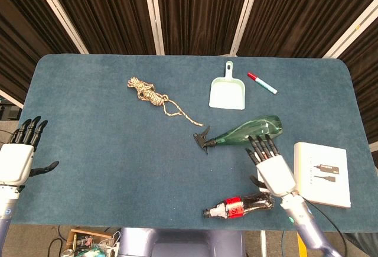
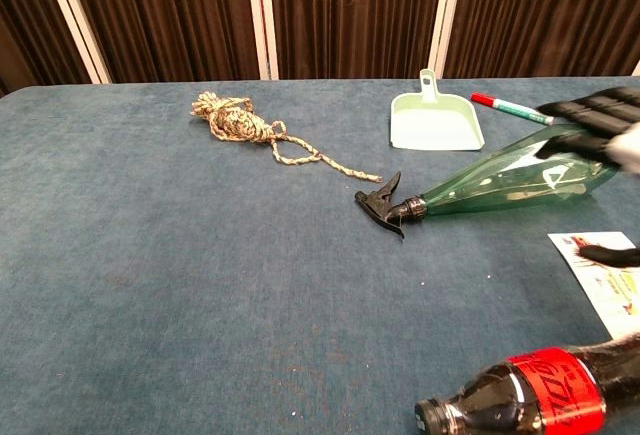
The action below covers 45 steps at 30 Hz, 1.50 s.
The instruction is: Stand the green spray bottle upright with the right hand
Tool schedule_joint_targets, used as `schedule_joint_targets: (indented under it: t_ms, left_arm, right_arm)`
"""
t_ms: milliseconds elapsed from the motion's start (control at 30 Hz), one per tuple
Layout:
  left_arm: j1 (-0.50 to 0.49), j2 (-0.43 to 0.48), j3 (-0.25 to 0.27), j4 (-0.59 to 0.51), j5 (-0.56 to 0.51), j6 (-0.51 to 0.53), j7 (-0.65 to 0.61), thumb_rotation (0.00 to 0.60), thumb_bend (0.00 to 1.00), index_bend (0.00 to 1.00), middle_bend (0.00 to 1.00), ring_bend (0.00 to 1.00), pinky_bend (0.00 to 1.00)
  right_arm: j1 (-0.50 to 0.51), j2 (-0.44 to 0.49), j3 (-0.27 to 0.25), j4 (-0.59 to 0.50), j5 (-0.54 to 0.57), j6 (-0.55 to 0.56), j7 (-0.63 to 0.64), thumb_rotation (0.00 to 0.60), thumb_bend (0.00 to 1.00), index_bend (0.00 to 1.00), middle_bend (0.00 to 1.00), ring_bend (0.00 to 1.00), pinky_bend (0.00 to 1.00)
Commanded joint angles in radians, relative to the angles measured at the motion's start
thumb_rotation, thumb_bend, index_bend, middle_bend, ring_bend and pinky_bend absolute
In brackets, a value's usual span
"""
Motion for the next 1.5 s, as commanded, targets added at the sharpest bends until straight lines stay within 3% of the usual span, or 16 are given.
schedule_joint_targets:
  t_ms: [33,200,667,900,1200,1333,1500]
  left_arm:
    - [-0.001,-0.010,0.005,0.006,0.002,0.000,0.012,0.600,0.05,0.00,0.00,0.00,0.18]
    - [-0.017,-0.032,0.013,0.026,0.011,-0.019,0.027,0.600,0.05,0.00,0.00,0.00,0.17]
    - [-0.059,-0.065,-0.007,0.064,-0.056,-0.102,0.047,0.600,0.05,0.00,0.00,0.00,0.17]
    - [-0.076,-0.082,-0.019,0.081,-0.100,-0.139,0.066,0.600,0.05,0.00,0.00,0.00,0.17]
    - [-0.097,-0.102,-0.029,0.104,-0.153,-0.188,0.087,0.600,0.05,0.00,0.00,0.00,0.17]
    - [-0.104,-0.107,-0.031,0.111,-0.176,-0.207,0.096,0.600,0.05,0.00,0.00,0.00,0.17]
    - [-0.109,-0.109,-0.033,0.116,-0.194,-0.223,0.094,0.600,0.05,0.00,0.00,0.00,0.17]
  right_arm:
    - [0.064,-0.048,0.046,0.014,0.072,-0.085,-0.059,0.600,0.29,0.28,0.00,0.00,0.00]
    - [0.113,-0.076,0.073,0.038,0.137,-0.156,-0.123,0.600,0.30,0.29,0.00,0.00,0.00]
    - [0.243,-0.121,0.120,0.168,0.224,-0.276,-0.139,0.600,0.30,0.27,0.00,0.00,0.00]
    - [0.304,-0.148,0.118,0.265,0.246,-0.334,-0.113,0.600,0.30,0.21,0.00,0.00,0.00]
    - [0.363,-0.196,0.097,0.389,0.253,-0.389,-0.034,0.600,0.30,0.23,0.00,0.00,0.00]
    - [0.385,-0.225,0.079,0.452,0.250,-0.414,0.001,0.600,0.30,0.28,0.00,0.00,0.00]
    - [0.403,-0.259,0.058,0.526,0.239,-0.425,0.043,0.600,0.37,0.48,0.00,0.00,0.00]
